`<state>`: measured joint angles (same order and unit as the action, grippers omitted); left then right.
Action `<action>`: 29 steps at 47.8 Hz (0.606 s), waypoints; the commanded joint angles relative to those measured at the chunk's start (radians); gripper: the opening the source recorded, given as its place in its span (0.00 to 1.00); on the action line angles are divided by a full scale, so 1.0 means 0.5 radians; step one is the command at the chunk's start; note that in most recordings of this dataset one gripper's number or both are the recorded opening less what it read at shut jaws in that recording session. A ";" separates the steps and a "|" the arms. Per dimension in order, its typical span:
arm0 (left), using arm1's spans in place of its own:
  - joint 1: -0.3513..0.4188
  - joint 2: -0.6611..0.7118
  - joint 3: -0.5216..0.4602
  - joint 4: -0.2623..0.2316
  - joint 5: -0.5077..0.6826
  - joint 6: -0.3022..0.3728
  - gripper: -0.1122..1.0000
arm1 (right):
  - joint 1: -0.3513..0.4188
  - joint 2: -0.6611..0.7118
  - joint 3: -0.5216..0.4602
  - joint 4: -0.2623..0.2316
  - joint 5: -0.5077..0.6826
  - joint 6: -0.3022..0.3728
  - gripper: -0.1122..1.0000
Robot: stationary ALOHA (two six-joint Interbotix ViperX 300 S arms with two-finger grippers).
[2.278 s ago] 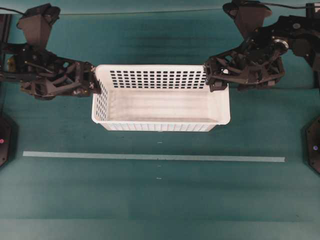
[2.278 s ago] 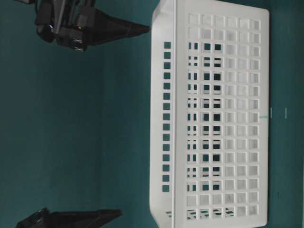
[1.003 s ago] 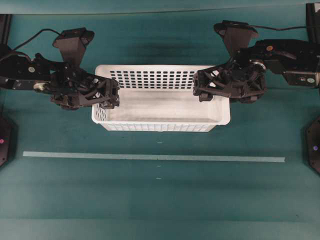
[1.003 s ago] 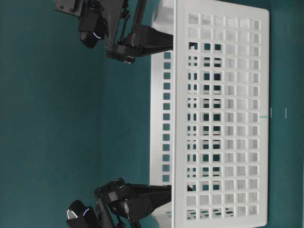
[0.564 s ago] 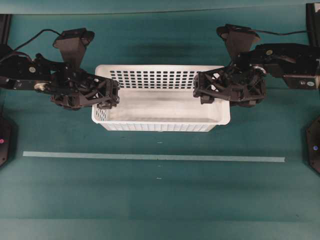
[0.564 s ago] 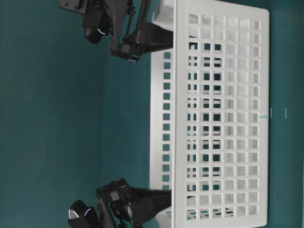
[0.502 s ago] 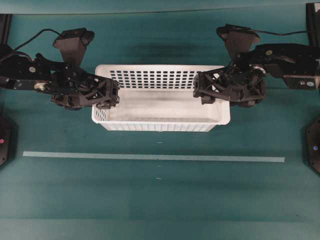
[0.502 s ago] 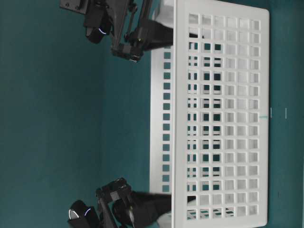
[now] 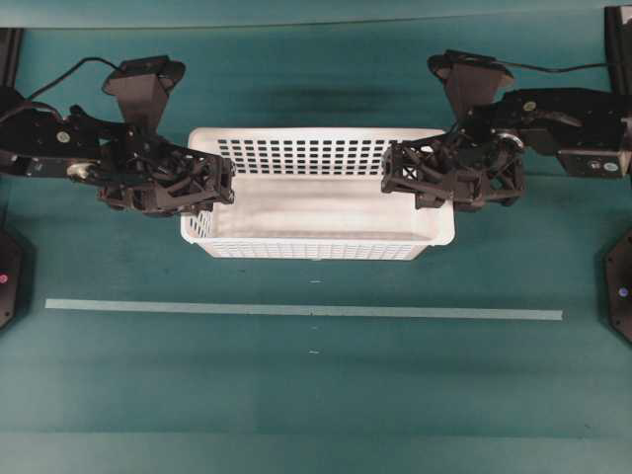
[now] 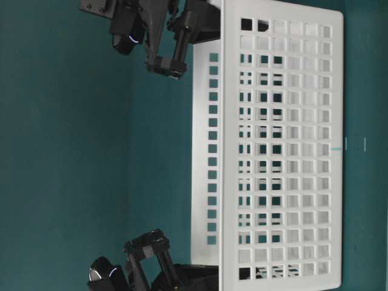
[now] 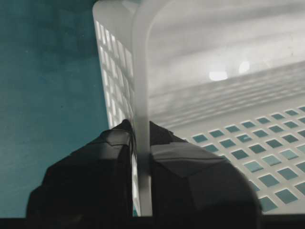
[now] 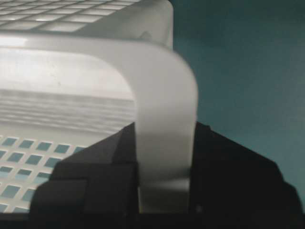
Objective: Lift the white basket with both hands.
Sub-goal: 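Close both grippers on the basket's end walls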
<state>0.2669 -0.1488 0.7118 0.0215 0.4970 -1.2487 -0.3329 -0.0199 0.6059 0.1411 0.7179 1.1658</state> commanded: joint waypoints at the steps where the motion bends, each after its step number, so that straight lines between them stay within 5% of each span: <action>1: -0.003 -0.012 -0.006 0.009 -0.006 0.006 0.11 | 0.018 0.025 -0.009 0.000 -0.037 -0.003 0.24; 29: -0.003 -0.055 -0.049 0.009 0.049 0.006 0.09 | 0.018 -0.028 -0.040 0.000 0.058 -0.006 0.24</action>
<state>0.2669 -0.1565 0.7041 0.0215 0.5246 -1.2471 -0.3283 -0.0276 0.5952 0.1411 0.7440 1.1658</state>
